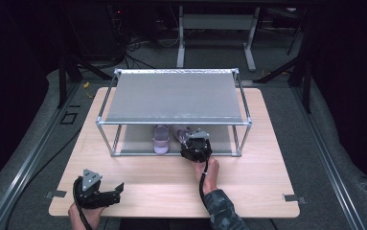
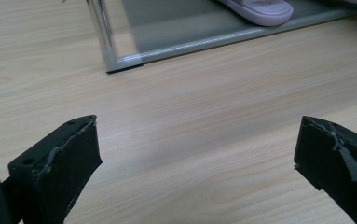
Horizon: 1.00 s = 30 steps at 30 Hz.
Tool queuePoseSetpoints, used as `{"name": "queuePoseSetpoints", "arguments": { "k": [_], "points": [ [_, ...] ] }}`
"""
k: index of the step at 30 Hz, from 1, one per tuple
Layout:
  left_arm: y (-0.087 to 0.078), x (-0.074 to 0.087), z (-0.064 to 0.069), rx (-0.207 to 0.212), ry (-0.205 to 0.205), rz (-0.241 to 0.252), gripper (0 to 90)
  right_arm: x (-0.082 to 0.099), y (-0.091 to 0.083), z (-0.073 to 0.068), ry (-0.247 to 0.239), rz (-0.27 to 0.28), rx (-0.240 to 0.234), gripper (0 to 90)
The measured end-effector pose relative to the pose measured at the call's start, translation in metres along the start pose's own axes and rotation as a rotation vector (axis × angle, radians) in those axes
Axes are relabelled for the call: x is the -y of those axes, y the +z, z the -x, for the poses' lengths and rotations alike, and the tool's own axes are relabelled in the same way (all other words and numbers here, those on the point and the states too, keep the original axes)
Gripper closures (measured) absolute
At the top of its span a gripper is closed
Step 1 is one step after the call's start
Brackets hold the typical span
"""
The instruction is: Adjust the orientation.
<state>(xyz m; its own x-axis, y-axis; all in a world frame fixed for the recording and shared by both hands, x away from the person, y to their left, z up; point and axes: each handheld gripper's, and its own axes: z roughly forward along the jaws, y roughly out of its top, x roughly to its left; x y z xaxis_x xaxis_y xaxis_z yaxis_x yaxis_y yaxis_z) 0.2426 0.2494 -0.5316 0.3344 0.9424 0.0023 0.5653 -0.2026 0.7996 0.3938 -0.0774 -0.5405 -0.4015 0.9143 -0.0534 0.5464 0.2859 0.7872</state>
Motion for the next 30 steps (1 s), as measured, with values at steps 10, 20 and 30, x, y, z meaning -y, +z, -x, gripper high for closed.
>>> {"name": "queuePoseSetpoints", "arguments": {
  "k": [10, 20, 30],
  "points": [
    [0.002, 0.0, 0.002, 0.011, 0.0, 0.0, 0.1, -0.001, 0.019, 0.002, 0.028, -0.005, 0.036, 39.0],
    [0.001, 0.002, 0.004, 0.014, 0.001, -0.001, 0.1, 0.004, 0.005, 0.008, 0.011, -0.007, -0.039, 20.7],
    [0.005, 0.003, 0.008, 0.024, 0.009, -0.011, 0.1, 0.022, -0.016, 0.021, 0.009, -0.023, -0.104, 28.2]
  ]
}}
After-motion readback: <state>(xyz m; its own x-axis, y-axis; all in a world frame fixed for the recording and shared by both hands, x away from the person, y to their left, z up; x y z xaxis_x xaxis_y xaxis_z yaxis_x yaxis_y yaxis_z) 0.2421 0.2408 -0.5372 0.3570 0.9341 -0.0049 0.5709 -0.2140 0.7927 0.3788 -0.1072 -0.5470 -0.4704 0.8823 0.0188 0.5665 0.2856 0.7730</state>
